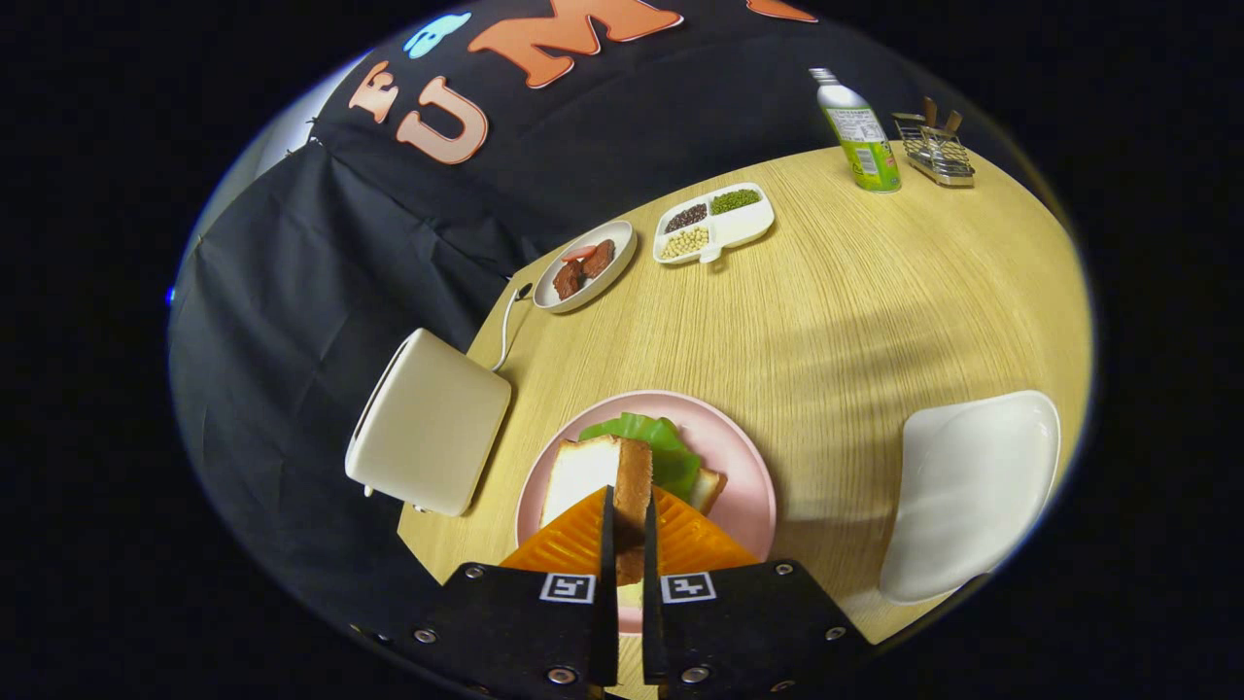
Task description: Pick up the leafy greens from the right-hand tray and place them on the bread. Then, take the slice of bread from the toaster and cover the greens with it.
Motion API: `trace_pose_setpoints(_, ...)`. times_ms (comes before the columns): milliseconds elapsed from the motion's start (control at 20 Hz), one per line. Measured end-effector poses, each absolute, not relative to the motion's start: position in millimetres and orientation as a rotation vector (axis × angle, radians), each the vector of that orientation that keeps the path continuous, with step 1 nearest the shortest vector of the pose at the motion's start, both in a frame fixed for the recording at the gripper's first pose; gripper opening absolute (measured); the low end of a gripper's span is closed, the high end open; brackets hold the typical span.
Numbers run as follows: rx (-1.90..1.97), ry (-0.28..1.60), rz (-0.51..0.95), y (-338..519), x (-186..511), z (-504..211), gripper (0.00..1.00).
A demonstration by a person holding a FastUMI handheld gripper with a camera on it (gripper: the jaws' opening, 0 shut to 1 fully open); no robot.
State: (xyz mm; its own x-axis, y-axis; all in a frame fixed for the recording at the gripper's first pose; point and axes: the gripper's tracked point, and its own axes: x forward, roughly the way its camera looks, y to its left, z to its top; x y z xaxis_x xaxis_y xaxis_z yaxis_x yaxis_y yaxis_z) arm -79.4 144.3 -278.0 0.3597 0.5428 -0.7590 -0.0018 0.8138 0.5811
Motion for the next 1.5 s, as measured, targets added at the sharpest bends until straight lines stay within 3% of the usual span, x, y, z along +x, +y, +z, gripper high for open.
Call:
trace_pose_setpoints(450, 0.258, 1.036, 0.332, 121.7, -67.8, -288.5, 0.36)
trace_pose_setpoints(1500, 0.038, 0.326, 0.172, 80.2, 17.5, -107.0, 0.5)
